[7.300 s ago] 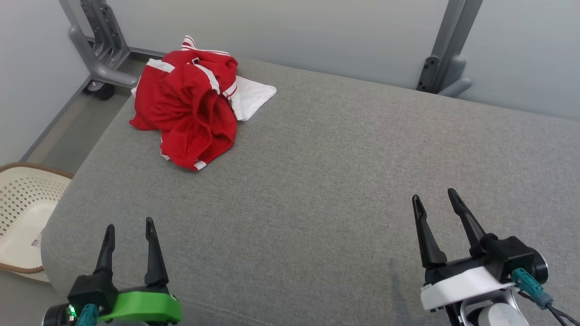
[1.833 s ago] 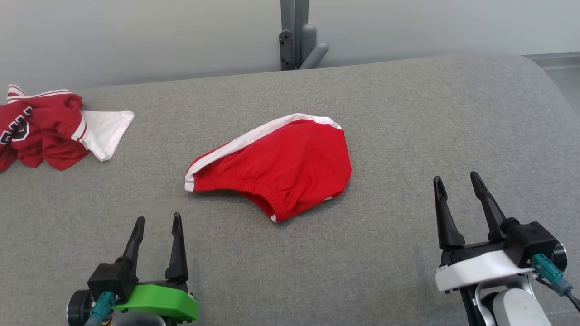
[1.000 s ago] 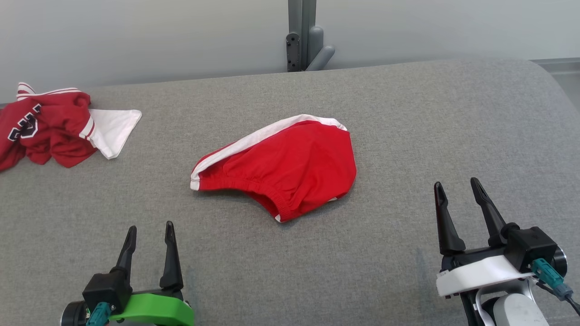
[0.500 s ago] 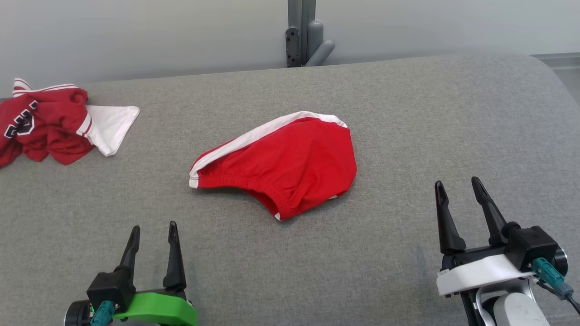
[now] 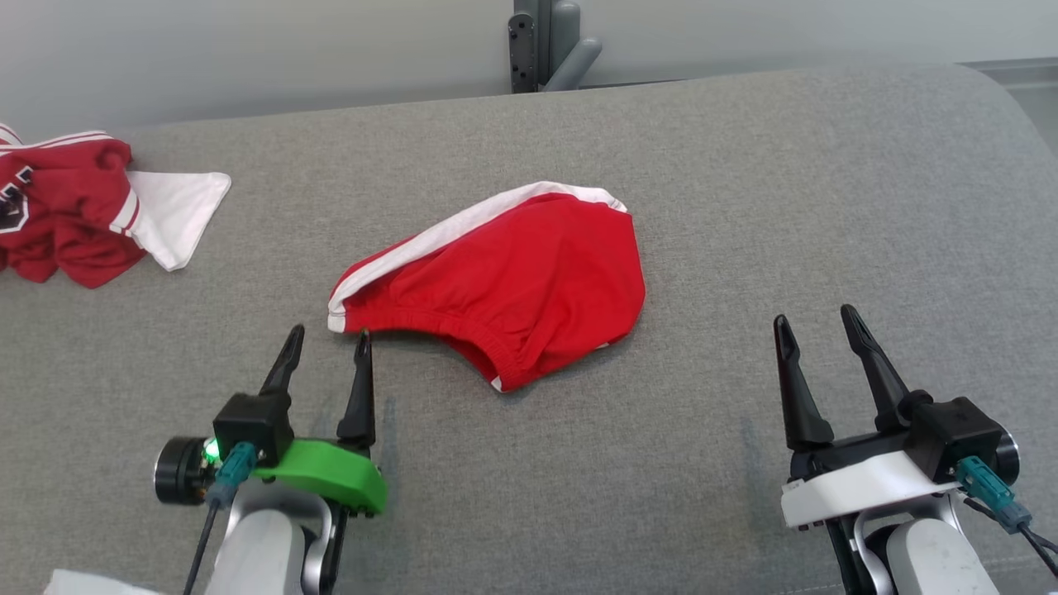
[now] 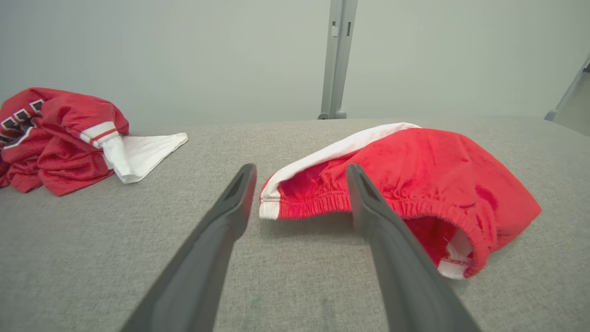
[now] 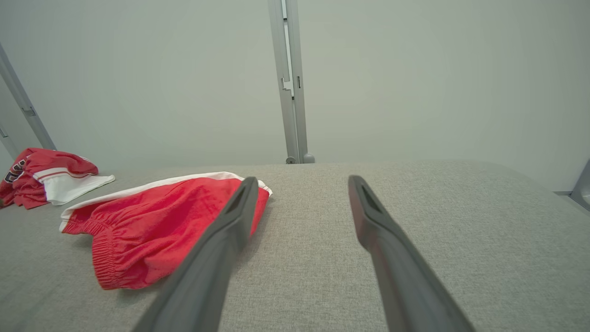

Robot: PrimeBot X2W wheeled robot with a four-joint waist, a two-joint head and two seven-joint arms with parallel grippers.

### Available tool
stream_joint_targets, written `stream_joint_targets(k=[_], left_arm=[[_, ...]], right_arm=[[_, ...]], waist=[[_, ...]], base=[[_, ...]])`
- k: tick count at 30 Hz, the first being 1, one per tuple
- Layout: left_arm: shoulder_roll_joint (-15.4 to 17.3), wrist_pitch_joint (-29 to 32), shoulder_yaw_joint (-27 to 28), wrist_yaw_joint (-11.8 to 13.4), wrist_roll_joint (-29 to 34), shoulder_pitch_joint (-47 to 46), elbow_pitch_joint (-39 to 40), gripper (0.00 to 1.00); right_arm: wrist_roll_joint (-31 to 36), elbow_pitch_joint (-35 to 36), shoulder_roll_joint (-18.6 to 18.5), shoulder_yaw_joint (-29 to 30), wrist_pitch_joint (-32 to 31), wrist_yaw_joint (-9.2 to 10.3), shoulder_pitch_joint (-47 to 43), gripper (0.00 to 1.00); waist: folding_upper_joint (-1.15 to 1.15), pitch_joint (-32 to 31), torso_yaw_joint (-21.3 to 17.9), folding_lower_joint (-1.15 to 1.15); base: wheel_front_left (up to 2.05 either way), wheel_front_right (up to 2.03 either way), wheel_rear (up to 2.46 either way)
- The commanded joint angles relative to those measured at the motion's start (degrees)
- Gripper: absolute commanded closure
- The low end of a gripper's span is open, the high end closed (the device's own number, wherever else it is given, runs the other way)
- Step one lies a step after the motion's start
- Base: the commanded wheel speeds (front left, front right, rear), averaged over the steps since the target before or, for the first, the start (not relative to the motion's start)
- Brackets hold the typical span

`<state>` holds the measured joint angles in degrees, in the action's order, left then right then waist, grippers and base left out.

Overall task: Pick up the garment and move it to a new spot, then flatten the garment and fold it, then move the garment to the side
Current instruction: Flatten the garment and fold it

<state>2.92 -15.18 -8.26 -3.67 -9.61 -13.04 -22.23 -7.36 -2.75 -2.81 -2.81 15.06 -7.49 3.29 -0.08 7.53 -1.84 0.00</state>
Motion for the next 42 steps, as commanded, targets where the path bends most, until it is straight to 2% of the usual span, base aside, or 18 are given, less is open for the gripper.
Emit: stream_joint_targets(k=[1,5,14,19,20,21,22,27,32,42], left_arm=[[0.3,0.0,0.0,-0.4,0.6,-1.0,-0.3,0.00],[1.4,0.0,-0.7,-0.9,1.8,-6.7,-5.8,0.00],[5.4,1.1,-1.4,0.0,4.8,-17.2,-18.1,0.00],[6.7,2.6,-2.3,-1.0,4.7,-20.5,-22.9,0.00],[6.7,2.7,-2.4,-1.2,4.6,-21.2,-23.5,0.26],[6.8,2.4,-2.4,-1.2,4.4,-21.9,-23.9,0.59],[6.8,2.1,-2.5,-1.1,4.5,-22.5,-24.1,0.99],[6.5,0.9,-3.4,-0.8,5.2,-24.8,-24.4,1.00],[5.9,0.0,-4.9,-0.1,6.7,-29.0,-20.9,1.00],[3.7,0.0,-11.4,-0.9,10.8,-34.7,0.1,1.00]], right_arm=[[0.2,0.2,-0.1,-0.1,0.1,0.00,0.7,0.00],[0.2,0.3,-0.1,-0.5,0.1,0.00,1.6,0.00],[-0.4,0.9,-0.1,-0.7,0.1,0.00,3.6,0.00],[-0.7,1.0,-0.1,-0.5,0.1,0.00,4.2,0.00],[-0.8,0.9,-0.1,-0.5,0.1,0.00,4.2,0.00],[-1.0,0.9,-0.1,-0.5,0.1,0.00,4.3,0.00],[-1.1,0.9,-0.1,-0.5,0.1,0.00,4.3,0.00],[-1.4,0.9,-0.1,-0.5,0.1,0.00,4.6,0.00],[-1.7,0.6,-0.1,-0.7,0.1,0.00,5.0,0.00],[-1.6,0.3,-0.1,-0.2,0.1,0.00,4.8,0.00]], waist=[[0.08,1.1,-0.9,0.00],[0.08,3.5,-2.4,0.00],[0.08,8.7,-5.6,0.00],[0.08,9.6,-6.2,0.00],[0.08,9.7,-6.3,0.00],[0.08,9.7,-6.4,0.00],[0.08,9.7,-6.5,0.00],[0.08,9.5,-6.6,0.00],[0.08,9.1,-6.7,0.00],[0.08,7.7,-6.9,0.00]], base=[[0.00,0.00,0.00],[0.00,0.00,0.00],[0.00,0.00,0.00],[0.00,0.00,0.00],[0.00,0.00,0.00],[0.00,0.00,0.00],[0.00,0.00,0.00],[0.00,0.00,0.00],[0.00,0.00,0.00],[0.00,0.00,0.00]])
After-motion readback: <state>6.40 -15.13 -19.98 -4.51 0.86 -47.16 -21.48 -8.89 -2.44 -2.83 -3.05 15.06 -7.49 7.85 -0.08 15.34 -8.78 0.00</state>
